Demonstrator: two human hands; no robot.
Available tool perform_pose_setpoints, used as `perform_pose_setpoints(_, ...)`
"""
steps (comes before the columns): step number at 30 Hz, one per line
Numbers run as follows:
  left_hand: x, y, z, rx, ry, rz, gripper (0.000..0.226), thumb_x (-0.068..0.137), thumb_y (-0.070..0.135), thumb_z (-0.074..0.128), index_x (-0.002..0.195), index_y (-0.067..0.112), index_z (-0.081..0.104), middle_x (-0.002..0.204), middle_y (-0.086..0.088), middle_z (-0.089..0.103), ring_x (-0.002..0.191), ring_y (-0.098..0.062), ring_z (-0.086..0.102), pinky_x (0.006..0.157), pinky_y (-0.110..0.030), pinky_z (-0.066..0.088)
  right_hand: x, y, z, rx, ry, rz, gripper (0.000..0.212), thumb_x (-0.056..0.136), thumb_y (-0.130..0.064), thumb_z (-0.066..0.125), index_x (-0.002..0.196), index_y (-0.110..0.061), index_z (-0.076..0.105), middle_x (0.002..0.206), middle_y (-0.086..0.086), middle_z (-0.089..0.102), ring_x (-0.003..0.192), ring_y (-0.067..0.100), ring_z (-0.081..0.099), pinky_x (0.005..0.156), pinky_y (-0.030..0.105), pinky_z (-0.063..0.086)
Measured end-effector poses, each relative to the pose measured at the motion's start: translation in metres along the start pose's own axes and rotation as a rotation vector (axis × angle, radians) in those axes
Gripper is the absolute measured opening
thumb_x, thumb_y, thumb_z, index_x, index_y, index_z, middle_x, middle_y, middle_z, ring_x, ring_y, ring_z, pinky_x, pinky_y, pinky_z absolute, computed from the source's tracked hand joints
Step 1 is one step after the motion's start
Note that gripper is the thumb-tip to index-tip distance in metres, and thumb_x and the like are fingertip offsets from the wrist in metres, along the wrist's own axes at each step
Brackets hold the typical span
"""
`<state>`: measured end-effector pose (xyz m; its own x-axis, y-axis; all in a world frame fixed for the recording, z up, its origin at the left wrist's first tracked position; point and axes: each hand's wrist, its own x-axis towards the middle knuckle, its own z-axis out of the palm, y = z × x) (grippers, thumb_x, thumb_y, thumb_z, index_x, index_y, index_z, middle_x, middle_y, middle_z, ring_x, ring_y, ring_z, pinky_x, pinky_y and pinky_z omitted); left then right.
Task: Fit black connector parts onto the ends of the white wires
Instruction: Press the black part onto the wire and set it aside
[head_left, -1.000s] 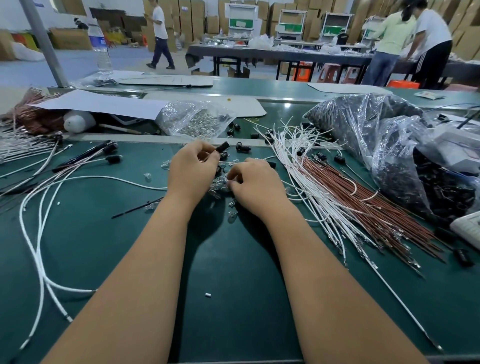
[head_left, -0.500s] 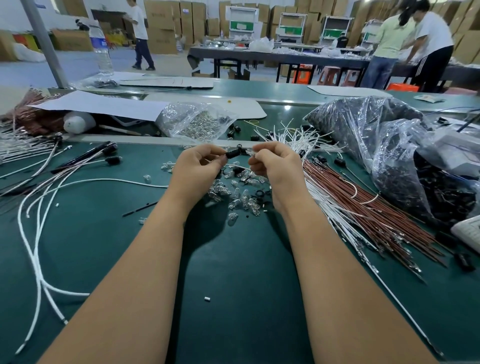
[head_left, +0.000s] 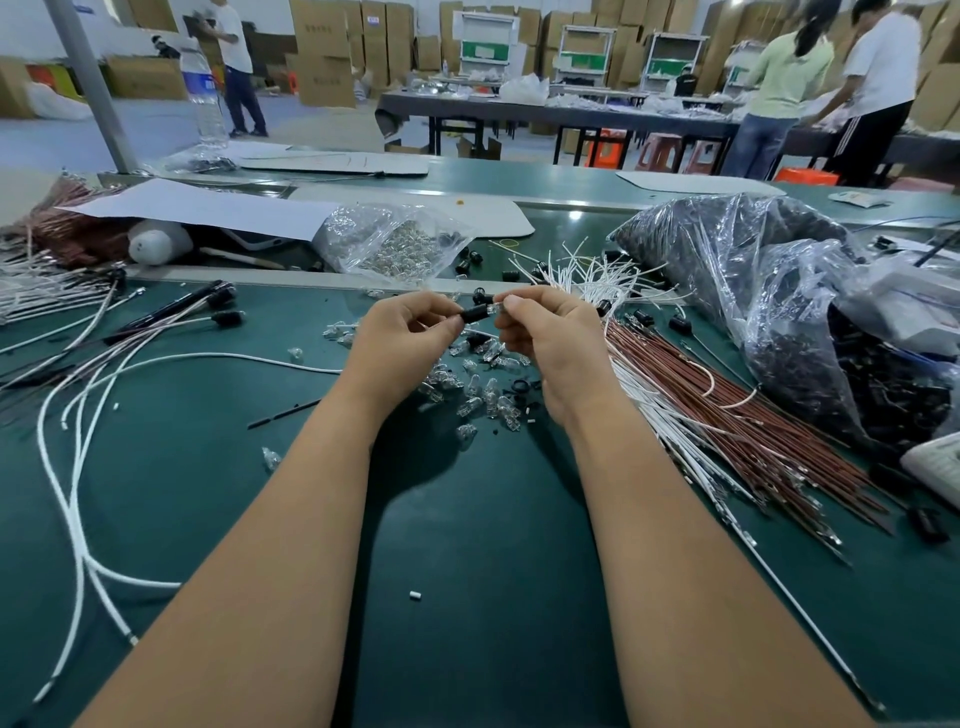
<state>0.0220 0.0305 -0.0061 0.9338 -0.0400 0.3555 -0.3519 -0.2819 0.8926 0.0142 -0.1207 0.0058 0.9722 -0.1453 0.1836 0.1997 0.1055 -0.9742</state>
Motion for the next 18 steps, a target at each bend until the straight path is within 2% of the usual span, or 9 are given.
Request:
perform_pose_setpoints(4, -0.0001, 0.0006, -0.0003, 0.020, -0.006, -0.020, 0.009, 0.089, 0.011, 0.064, 0.084, 0.016, 0.071, 0.078, -0.017, 0.063, 0.069, -0.019, 0.052, 0.070, -0.032, 0.043, -0.0012, -0.0010, -0.0005, -0.059, -0.012, -0.042, 0.018, 0.089, 0.001, 0.057, 0.085, -0.010, 0.071, 0.072, 0.002, 0.064, 0.063, 0.005, 0.057, 0.063, 0.016, 0.049)
perform_pose_setpoints(8, -0.0003, 0.0005, 0.0003, 0.034, -0.016, -0.035, 0.008, 0.089, 0.010, 0.063, 0.086, 0.010, 0.070, 0.076, -0.015, 0.061, 0.069, -0.019, 0.051, 0.069, -0.032, 0.043, -0.0027, -0.0009, 0.0001, -0.164, -0.022, -0.098, 0.018, 0.087, 0.001, 0.060, 0.086, -0.011, 0.073, 0.073, 0.001, 0.064, 0.066, 0.005, 0.056, 0.069, 0.018, 0.051)
perform_pose_setpoints(13, -0.0007, -0.0006, 0.0001, 0.064, -0.001, -0.015, 0.008, 0.089, 0.011, 0.063, 0.087, 0.009, 0.070, 0.085, -0.029, 0.065, 0.068, -0.019, 0.051, 0.068, -0.031, 0.044, -0.0026, 0.0021, 0.0006, -0.159, -0.033, -0.097, 0.014, 0.090, -0.004, 0.061, 0.086, -0.013, 0.072, 0.071, 0.000, 0.064, 0.060, 0.002, 0.056, 0.063, 0.016, 0.050)
perform_pose_setpoints(15, -0.0005, -0.0004, -0.0005, 0.055, 0.007, 0.000, 0.006, 0.088, 0.012, 0.066, 0.085, 0.011, 0.071, 0.084, -0.027, 0.066, 0.067, -0.019, 0.052, 0.068, -0.031, 0.045, -0.0011, 0.0042, 0.0009, -0.168, -0.026, -0.105, 0.013, 0.090, -0.006, 0.062, 0.085, -0.015, 0.069, 0.072, 0.001, 0.065, 0.060, 0.002, 0.058, 0.063, 0.016, 0.051)
perform_pose_setpoints(18, 0.0005, -0.0018, -0.0009, 0.046, 0.023, 0.021, 0.006, 0.085, 0.012, 0.070, 0.081, 0.017, 0.071, 0.068, -0.015, 0.065, 0.060, -0.014, 0.050, 0.061, -0.025, 0.043, 0.0016, 0.0076, 0.0013, -0.123, 0.004, -0.045, 0.013, 0.092, -0.008, 0.062, 0.081, -0.014, 0.065, 0.067, -0.003, 0.065, 0.056, 0.003, 0.059, 0.060, 0.017, 0.051)
